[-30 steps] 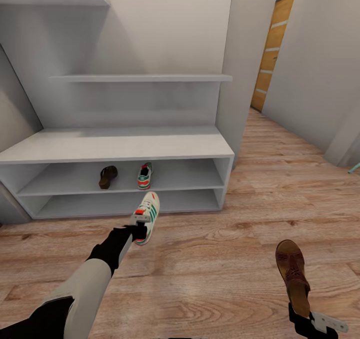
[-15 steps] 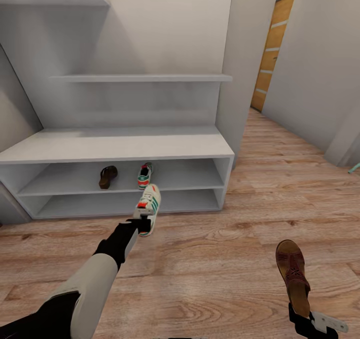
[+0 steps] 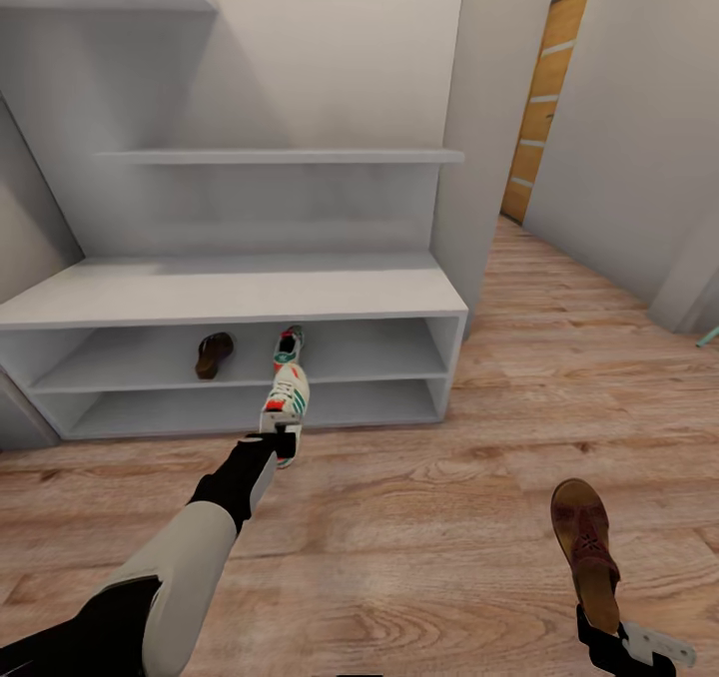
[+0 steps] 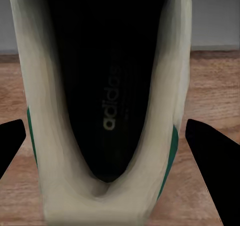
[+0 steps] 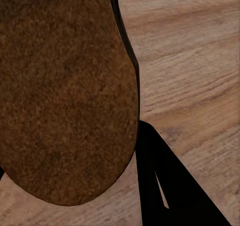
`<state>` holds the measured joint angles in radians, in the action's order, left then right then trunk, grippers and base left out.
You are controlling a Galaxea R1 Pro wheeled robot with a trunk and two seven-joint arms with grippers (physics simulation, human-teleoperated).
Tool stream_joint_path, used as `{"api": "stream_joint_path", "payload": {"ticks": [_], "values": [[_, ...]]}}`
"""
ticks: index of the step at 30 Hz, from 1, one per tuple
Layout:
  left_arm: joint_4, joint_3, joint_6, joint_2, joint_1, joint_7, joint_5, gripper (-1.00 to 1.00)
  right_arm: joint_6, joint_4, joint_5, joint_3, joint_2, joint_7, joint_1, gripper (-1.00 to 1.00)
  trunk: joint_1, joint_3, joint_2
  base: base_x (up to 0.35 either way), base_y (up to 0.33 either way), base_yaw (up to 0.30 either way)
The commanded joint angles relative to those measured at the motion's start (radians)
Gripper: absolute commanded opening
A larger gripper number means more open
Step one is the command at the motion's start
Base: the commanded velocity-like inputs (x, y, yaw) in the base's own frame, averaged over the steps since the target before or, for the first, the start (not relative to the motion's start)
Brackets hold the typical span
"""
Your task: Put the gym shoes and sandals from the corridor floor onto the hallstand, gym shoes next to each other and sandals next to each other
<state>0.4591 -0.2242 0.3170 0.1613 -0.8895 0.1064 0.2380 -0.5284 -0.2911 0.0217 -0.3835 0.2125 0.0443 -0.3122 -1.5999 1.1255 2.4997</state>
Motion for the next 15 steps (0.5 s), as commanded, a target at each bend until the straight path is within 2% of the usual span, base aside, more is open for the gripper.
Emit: {"api": "stream_joint_path", "payload": {"ticks": [1,15], "values": [[0.002,-0.005,0.005,0.001,0.001,-0.002,0.011,-1.0,-0.002,0.001,0.006,-0.003,0.0,0.006,-0.001,-1.0,0.0,0.001,0.0,0.215,-0.121,0.0],[0.002,-0.003,0.004,0.004,0.004,-0.002,0.01,-1.0,-0.002,0.0,0.006,-0.003,0.002,0.006,-0.001,-1.0,0.0,0.001,0.0,0.235,-0.19,0.0]]}}
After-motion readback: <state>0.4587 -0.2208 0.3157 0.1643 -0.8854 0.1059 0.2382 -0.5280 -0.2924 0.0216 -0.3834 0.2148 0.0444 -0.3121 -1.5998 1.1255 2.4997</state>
